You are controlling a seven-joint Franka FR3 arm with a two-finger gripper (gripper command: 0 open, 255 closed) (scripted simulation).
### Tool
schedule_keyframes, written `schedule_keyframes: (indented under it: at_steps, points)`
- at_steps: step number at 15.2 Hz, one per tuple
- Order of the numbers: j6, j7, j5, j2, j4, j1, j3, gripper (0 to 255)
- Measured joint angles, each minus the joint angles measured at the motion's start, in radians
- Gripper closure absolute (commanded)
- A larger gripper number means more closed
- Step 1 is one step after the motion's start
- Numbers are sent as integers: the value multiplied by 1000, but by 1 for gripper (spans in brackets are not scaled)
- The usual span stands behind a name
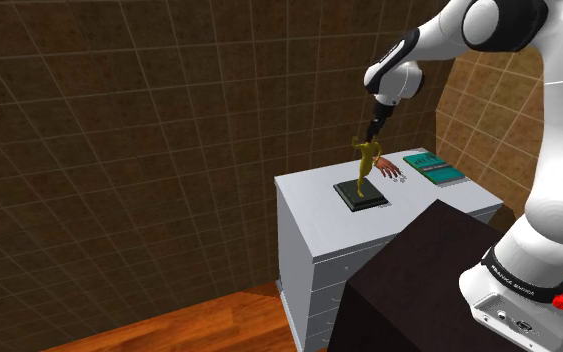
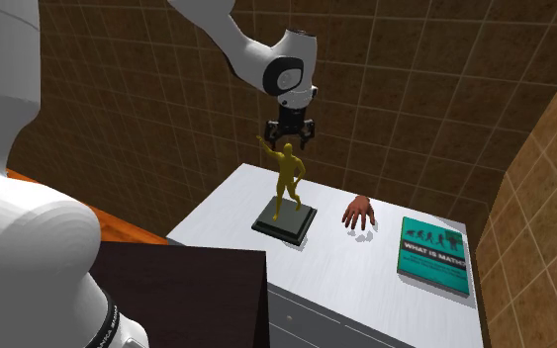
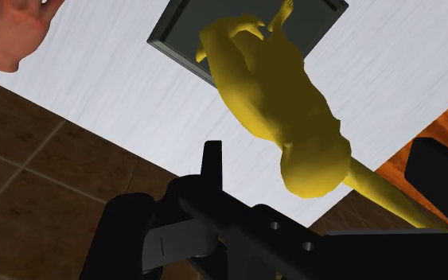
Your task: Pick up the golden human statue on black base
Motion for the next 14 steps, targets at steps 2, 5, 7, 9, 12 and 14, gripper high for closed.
schedule_keyframes:
  at_steps: [2, 5, 7, 9, 12, 14]
  points:
    - [4, -2, 2, 3, 0, -1, 1, 255]
    - [4, -3, 3, 4, 1, -1, 2, 255]
    - [4, -3, 3, 3, 1, -1, 2, 255]
    - [5, -3, 3, 3, 0, -1, 2, 255]
    - [-9, 3, -4, -5, 4, 1, -3, 255]
    - [-25, 12, -15, -21, 6, 6, -9, 255]
